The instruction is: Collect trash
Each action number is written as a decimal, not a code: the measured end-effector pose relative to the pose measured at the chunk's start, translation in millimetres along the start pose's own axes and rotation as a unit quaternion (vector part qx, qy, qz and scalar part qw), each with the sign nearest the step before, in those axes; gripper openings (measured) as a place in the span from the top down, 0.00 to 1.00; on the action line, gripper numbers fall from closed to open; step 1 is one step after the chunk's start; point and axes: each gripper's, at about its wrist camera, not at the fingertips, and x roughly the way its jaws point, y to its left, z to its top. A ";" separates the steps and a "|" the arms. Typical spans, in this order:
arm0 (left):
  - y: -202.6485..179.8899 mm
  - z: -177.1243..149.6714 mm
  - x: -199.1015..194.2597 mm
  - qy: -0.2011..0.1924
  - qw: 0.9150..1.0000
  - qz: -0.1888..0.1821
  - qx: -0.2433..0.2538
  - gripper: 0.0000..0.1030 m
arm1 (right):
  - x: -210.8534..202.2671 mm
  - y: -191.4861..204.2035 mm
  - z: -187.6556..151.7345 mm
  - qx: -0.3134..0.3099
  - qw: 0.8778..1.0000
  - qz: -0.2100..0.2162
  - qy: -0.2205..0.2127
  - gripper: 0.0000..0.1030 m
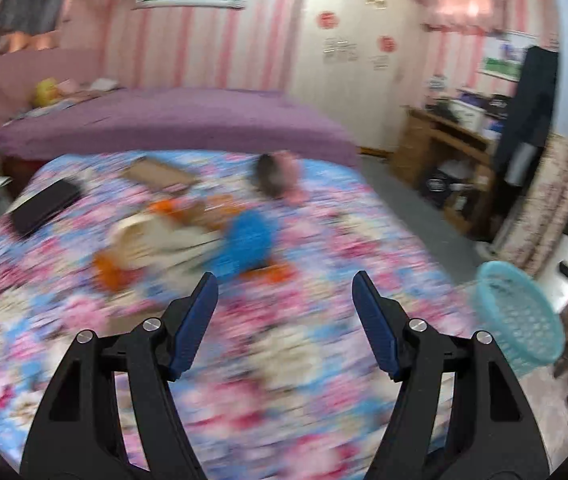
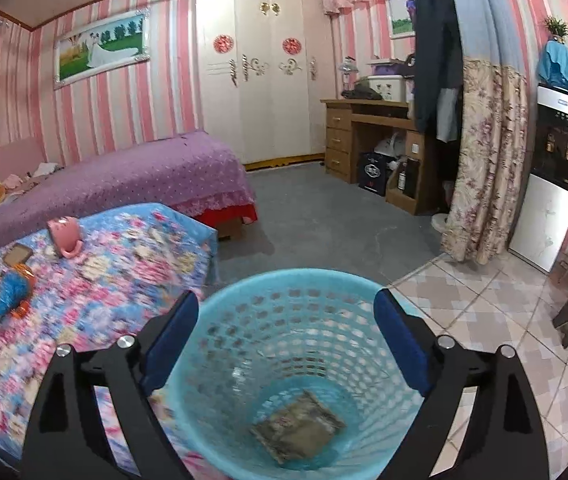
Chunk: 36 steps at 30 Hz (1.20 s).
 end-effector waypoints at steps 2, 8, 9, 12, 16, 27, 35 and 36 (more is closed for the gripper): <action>25.2 -8.5 -1.7 0.001 1.000 0.022 -0.016 0.34 | -1.1 26.0 2.7 -0.005 1.000 0.021 -0.004 0.13; 60.4 -24.2 6.3 0.020 0.997 0.066 -0.024 0.32 | -4.9 118.7 9.3 -0.025 0.995 0.092 -0.010 0.13; 63.0 -25.5 8.9 0.024 0.998 0.059 -0.027 0.31 | -6.6 139.7 10.6 -0.029 0.993 0.111 -0.011 0.12; 61.5 -35.9 18.7 0.036 0.997 0.065 -0.021 0.28 | -6.8 182.6 6.1 -0.039 0.989 0.139 -0.011 0.09; 66.0 -40.2 38.1 0.056 0.995 0.066 -0.040 0.28 | -0.7 235.3 -23.0 -0.055 0.985 0.163 0.004 0.09; 98.7 -6.7 4.7 0.013 0.997 0.049 -0.056 0.55 | -1.3 281.7 -62.5 -0.115 0.975 0.190 0.027 0.09; 151.9 47.7 -20.4 -0.036 0.995 0.088 -0.028 0.55 | -2.9 325.3 -61.9 -0.145 0.960 0.235 0.047 0.09; 156.9 43.7 -18.6 -0.041 0.994 0.094 -0.028 0.55 | -4.6 334.9 -63.2 -0.156 0.957 0.240 0.048 0.09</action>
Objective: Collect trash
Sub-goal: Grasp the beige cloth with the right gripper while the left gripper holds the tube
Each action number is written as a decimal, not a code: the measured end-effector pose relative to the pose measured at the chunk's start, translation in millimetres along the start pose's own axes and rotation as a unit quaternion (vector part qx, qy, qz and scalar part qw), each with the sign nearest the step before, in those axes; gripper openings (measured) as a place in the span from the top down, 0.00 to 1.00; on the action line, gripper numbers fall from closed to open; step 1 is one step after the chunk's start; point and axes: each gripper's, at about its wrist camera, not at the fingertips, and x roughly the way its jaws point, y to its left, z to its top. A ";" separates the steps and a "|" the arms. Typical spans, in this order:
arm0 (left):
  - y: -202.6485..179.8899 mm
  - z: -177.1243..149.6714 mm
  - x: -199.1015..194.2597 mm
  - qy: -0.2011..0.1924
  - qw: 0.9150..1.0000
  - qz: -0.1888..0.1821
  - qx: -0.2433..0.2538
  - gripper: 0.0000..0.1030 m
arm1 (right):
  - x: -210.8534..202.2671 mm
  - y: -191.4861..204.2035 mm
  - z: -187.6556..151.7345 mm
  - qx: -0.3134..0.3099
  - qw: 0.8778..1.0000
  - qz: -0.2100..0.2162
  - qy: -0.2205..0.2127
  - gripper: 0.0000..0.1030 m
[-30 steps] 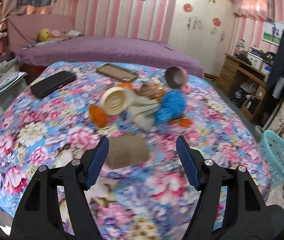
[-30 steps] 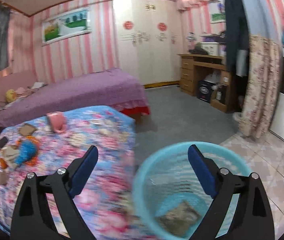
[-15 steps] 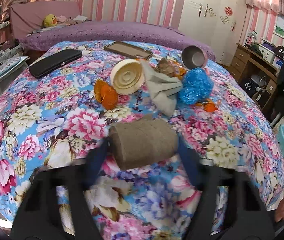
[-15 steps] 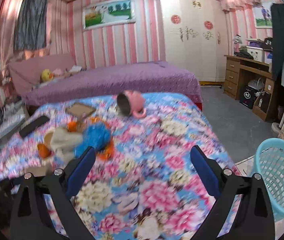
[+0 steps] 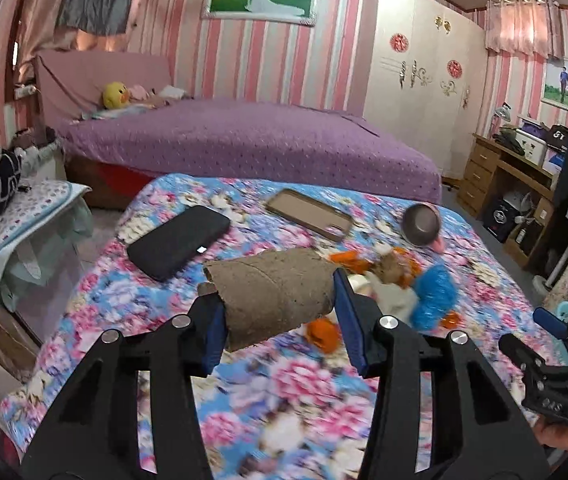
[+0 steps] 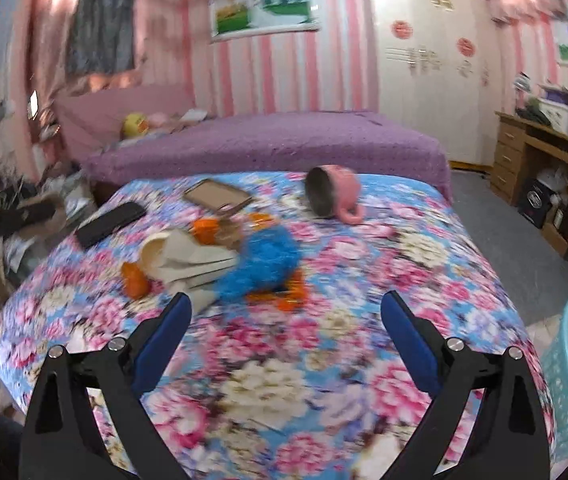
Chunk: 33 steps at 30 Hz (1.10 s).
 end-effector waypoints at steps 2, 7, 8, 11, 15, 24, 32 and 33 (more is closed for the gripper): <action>8.4 -9.5 8.0 0.000 1.000 0.002 -0.006 0.55 | 5.5 16.9 4.3 -0.019 1.000 0.015 0.004 0.09; 25.7 -25.5 19.5 0.021 0.999 -0.016 -0.033 0.55 | 36.0 60.5 20.1 -0.070 0.997 0.017 0.007 0.09; 26.9 -24.7 19.2 0.013 0.999 -0.010 -0.028 0.55 | 45.3 68.0 23.9 -0.079 0.997 0.013 0.010 0.09; 33.1 -25.1 23.0 0.015 1.000 -0.007 -0.027 0.55 | 76.3 88.0 25.5 -0.110 0.994 -0.002 0.025 0.10; 40.5 -25.3 25.5 0.020 0.999 -0.006 -0.026 0.55 | 117.8 97.9 8.9 -0.136 0.986 -0.015 0.095 0.55; 44.3 -25.4 14.4 -0.002 0.999 -0.024 -0.037 0.55 | 45.3 69.7 17.3 -0.065 0.995 0.071 -0.002 0.90; 11.4 -26.7 -0.9 -0.023 0.999 -0.037 -0.011 0.55 | -23.4 21.5 15.2 -0.015 0.995 0.067 -0.071 0.90; 5.7 -27.4 -4.4 -0.026 0.999 -0.040 -0.006 0.55 | -28.7 16.4 13.8 -0.012 0.995 0.064 -0.075 0.90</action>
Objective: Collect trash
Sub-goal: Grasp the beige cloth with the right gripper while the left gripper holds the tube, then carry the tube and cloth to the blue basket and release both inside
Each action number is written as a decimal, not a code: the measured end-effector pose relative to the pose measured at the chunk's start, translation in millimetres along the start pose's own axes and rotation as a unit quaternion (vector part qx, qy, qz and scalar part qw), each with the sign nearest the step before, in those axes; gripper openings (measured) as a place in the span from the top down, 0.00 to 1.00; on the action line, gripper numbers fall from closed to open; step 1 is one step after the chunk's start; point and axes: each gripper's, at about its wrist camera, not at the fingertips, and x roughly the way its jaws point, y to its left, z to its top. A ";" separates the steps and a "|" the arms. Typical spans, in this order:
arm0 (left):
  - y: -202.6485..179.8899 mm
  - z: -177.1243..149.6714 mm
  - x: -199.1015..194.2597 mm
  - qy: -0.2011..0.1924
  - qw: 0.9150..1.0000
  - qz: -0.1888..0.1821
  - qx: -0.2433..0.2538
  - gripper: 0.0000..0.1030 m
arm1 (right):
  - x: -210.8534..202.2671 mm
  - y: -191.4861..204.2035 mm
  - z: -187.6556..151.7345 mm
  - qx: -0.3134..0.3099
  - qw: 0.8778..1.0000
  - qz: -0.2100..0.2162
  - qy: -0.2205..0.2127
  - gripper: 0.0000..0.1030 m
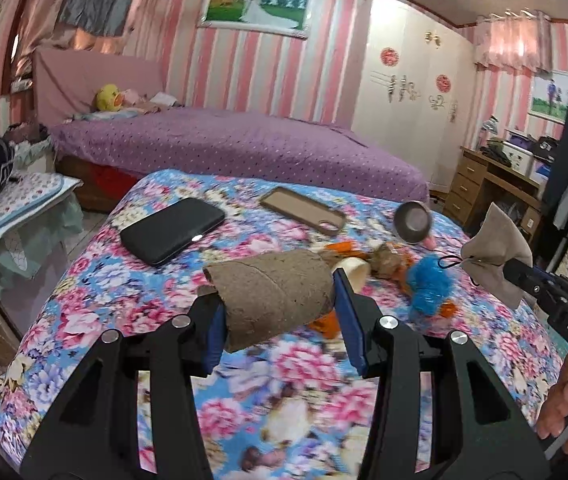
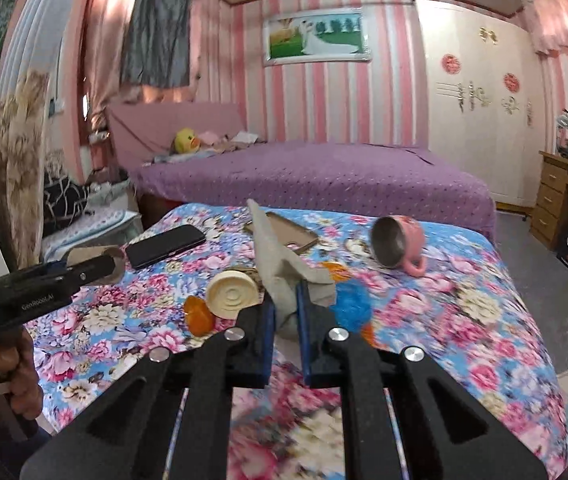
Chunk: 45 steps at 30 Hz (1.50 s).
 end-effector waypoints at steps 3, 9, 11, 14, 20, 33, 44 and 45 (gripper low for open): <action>-19.4 -2.0 -10.8 -0.005 1.000 -0.020 0.005 0.55 | -19.5 -13.3 -5.1 -0.005 1.000 -0.011 -0.008 0.90; -48.3 -2.3 -21.1 -0.011 0.999 -0.035 0.007 0.55 | -46.4 -41.4 -13.8 0.011 0.999 -0.030 -0.016 0.90; -59.1 -2.6 -24.4 -0.017 0.999 -0.038 0.016 0.55 | -53.8 -51.2 -16.4 0.015 0.999 -0.035 -0.018 0.90; -75.6 -7.4 -27.5 -0.020 0.998 -0.043 0.027 0.55 | -59.9 -62.3 -20.1 0.019 0.999 -0.046 -0.016 0.90; -94.5 -16.8 -23.8 -0.015 0.998 -0.055 0.040 0.55 | -67.4 -76.0 -25.9 0.029 0.998 -0.049 -0.016 0.90; -95.8 -15.4 -13.2 -0.027 0.997 -0.064 0.047 0.55 | -49.3 -56.5 -22.5 -0.001 0.999 -0.049 -0.020 0.90; -99.6 -5.8 -16.2 -0.022 0.997 -0.070 0.034 0.55 | -69.5 -71.3 -13.7 0.028 0.997 -0.058 -0.037 0.90; -104.8 -1.7 -18.2 -0.023 0.996 -0.076 0.033 0.55 | -72.5 -73.7 -11.7 0.028 0.997 -0.062 -0.039 0.90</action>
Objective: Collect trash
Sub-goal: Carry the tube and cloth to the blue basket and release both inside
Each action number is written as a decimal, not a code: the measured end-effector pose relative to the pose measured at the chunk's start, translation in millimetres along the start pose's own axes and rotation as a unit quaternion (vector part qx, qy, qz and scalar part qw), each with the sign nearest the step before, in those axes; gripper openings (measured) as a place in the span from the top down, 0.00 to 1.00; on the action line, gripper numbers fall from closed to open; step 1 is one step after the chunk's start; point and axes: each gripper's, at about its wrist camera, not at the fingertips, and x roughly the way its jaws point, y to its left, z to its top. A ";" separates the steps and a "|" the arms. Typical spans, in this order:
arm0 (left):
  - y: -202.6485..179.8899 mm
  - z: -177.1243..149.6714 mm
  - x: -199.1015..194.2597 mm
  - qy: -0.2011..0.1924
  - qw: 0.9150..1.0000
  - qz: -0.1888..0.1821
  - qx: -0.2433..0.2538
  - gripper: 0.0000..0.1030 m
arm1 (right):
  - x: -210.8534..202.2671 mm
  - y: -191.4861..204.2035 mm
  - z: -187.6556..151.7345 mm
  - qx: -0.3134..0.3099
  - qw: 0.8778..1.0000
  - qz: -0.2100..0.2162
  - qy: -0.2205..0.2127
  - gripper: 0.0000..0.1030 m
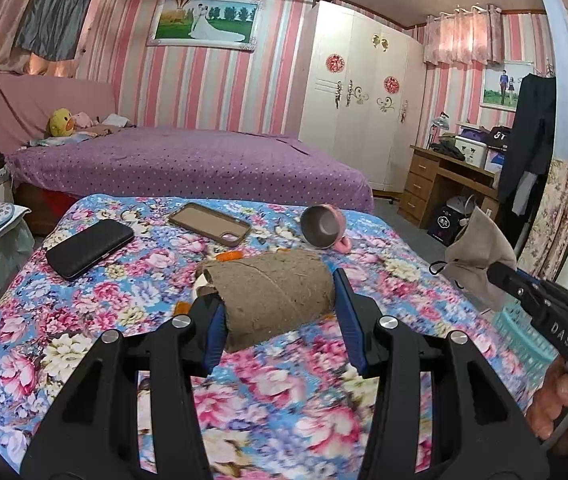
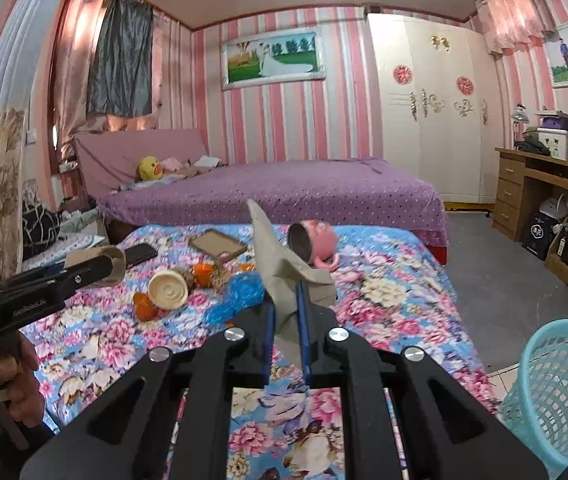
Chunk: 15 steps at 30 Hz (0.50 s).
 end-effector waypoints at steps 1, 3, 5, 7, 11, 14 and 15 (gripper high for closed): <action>-6.1 3.9 -2.0 -0.005 1.000 -0.006 0.003 0.55 | -4.8 -4.9 2.5 0.003 1.000 -0.004 -0.003 0.90; -17.9 8.8 -5.0 -0.011 1.000 -0.013 0.014 0.55 | -11.3 -11.8 4.0 0.003 1.000 -0.007 -0.004 0.90; -32.5 13.0 -7.4 -0.015 0.999 -0.027 0.018 0.55 | -22.3 -24.4 5.5 0.004 1.000 -0.021 -0.007 0.90; -46.9 15.6 -8.0 -0.016 0.999 -0.040 0.015 0.55 | -32.3 -40.3 5.1 0.008 0.999 -0.037 -0.007 0.90; -83.6 18.9 -5.7 -0.018 0.997 -0.067 0.021 0.55 | -53.8 -76.4 5.3 0.018 0.997 -0.078 -0.009 0.90; -116.0 22.1 -1.1 -0.020 0.995 -0.095 0.028 0.55 | -69.2 -103.6 4.5 0.025 0.994 -0.107 -0.007 0.90; -126.1 22.4 0.0 -0.021 0.994 -0.104 0.029 0.55 | -74.3 -110.8 4.1 0.027 0.993 -0.116 -0.008 0.90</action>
